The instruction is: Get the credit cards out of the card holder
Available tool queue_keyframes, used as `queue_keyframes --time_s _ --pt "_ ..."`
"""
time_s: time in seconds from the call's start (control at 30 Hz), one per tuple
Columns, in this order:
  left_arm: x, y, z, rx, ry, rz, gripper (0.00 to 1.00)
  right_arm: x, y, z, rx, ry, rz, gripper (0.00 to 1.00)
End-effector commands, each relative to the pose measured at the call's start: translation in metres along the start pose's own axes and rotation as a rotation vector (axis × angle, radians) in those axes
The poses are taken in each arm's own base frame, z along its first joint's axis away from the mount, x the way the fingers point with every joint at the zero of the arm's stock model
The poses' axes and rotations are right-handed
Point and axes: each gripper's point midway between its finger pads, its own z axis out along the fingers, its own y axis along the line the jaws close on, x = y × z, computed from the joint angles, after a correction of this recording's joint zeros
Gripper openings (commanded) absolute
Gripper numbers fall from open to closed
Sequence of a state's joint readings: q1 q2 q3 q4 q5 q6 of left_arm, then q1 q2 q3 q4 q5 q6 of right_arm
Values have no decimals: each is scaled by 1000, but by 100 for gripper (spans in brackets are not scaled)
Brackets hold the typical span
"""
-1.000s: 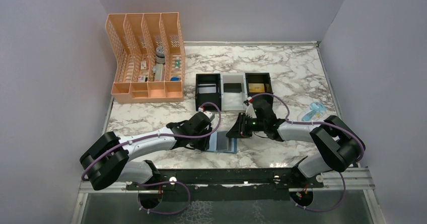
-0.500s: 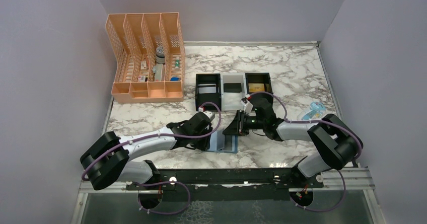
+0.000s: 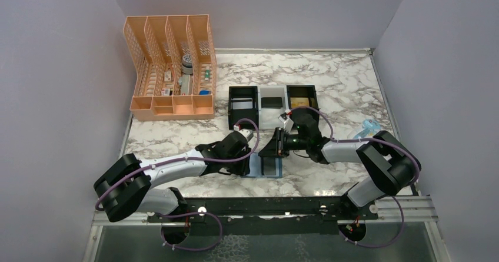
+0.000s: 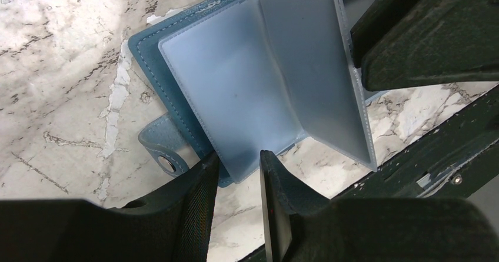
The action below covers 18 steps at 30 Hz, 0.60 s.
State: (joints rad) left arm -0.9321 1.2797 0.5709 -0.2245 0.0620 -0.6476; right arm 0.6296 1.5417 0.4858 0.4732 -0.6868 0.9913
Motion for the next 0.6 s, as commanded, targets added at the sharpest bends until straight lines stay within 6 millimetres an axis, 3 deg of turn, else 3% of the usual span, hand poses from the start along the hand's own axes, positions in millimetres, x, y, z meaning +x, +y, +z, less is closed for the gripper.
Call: queue_keyframes --time_s 0.0,0.27,0.57 --pt "2 -8 3 39 1 -6 34 3 7 3 -34 24 -14 21" --pt "3 -10 2 43 -6 -8 34 3 8 6 -51 44 -14 21" --pt "0 0 -9 -11 -42 -21 34 4 12 12 -79 71 -16 23"
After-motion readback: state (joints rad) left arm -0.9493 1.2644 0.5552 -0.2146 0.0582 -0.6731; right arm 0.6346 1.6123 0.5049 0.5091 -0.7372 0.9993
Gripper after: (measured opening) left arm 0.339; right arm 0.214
